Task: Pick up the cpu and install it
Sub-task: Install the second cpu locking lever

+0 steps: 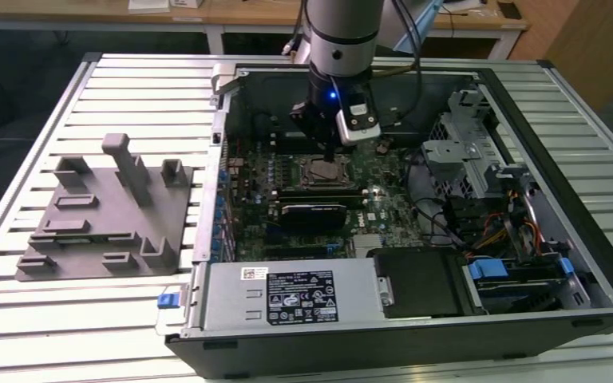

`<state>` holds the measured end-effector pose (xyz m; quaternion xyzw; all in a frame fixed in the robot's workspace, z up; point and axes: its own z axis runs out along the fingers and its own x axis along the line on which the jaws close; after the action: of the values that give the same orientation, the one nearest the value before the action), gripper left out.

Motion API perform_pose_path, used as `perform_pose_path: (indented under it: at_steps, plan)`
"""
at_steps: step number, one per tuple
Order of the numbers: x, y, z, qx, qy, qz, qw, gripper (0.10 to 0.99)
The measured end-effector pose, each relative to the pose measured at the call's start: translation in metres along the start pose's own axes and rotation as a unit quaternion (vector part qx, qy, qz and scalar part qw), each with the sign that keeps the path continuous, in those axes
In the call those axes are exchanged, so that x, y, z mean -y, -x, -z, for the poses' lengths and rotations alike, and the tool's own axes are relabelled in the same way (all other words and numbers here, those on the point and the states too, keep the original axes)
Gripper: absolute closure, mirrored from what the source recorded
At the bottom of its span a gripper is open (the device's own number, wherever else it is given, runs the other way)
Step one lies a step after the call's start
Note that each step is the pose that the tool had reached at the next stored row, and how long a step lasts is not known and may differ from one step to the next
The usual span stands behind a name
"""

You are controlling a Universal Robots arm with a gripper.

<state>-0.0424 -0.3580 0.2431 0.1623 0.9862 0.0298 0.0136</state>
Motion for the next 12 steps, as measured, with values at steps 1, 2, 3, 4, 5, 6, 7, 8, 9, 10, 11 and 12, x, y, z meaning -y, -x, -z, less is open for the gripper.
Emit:
perform_pose_path:
  at_steps: [1,2,3,4,5,6,7,8,9,10,11,12]
  plan:
    - [0.0006,0.0002,0.0000,0.0000,0.0000,0.000,1.0000,0.980]
    - [0.0011,0.0004,0.0001,0.0000,0.0000,0.000,1.0000,0.980]
    - [0.0017,0.0006,0.0001,0.0000,0.0000,0.000,1.0000,0.980]
    - [0.0022,0.0008,0.0001,0.0000,0.0000,0.000,1.0000,0.980]
    - [0.0027,0.0009,0.0001,0.0000,0.0001,0.000,1.0000,0.980]
    - [0.0033,0.0011,0.0002,0.0000,0.0000,0.000,1.0000,0.980]
    - [0.0039,0.0013,0.0002,0.0000,0.0000,0.000,1.0000,0.980]
    - [0.0045,0.0015,0.0002,0.0000,0.0000,0.000,1.0000,0.980]
    - [0.0052,0.0018,0.0003,0.0000,0.0000,0.000,1.0000,0.980]
    - [0.0058,0.0020,0.0003,0.0000,0.0000,0.000,1.0000,0.980]
    - [0.0064,0.0022,0.0003,0.0000,0.0000,0.000,1.0000,0.980]
    - [0.0070,0.0024,0.0004,0.0000,0.0000,0.000,1.0000,0.980]
